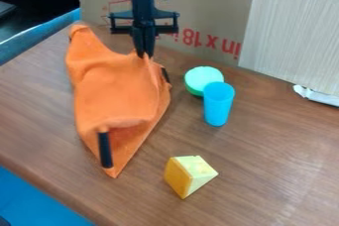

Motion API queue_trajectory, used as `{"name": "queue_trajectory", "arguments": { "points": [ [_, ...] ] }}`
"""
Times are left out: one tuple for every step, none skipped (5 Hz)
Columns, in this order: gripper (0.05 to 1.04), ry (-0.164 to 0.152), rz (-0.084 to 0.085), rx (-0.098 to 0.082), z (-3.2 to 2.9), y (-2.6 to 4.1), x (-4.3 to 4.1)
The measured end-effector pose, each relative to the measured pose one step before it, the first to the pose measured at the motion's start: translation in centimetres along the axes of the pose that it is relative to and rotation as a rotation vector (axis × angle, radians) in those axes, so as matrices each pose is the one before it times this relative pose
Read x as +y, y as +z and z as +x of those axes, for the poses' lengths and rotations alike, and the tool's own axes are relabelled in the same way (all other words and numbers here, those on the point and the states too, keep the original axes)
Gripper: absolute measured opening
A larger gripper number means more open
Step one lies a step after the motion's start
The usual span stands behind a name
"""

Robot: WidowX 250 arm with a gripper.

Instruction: Fold the cloth from bottom left to top right

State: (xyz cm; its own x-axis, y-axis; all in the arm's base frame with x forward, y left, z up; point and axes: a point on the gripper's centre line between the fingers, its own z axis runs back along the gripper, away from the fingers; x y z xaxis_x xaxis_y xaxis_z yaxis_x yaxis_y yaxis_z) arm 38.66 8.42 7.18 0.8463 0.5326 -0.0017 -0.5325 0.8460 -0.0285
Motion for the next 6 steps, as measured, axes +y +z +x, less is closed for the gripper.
{"name": "queue_trajectory", "arguments": {
  "points": [
    [0.074, 0.0038, 0.0218, 0.0007, 0.939, -1.462, -0.407],
    [0.219, -0.0035, 0.0148, 0.0240, 0.774, -1.896, -0.104],
    [0.472, -0.0025, 0.0167, 0.0250, -0.221, -0.623, 0.203],
    [0.772, -0.0190, -0.0319, 0.0349, -0.451, 0.016, -0.197],
    [0.991, -0.0504, -0.0382, -0.0397, -0.764, 2.406, 0.526],
    [1.002, -0.0825, -0.0422, -0.0957, -1.487, 3.675, 0.164]
  ]
}}
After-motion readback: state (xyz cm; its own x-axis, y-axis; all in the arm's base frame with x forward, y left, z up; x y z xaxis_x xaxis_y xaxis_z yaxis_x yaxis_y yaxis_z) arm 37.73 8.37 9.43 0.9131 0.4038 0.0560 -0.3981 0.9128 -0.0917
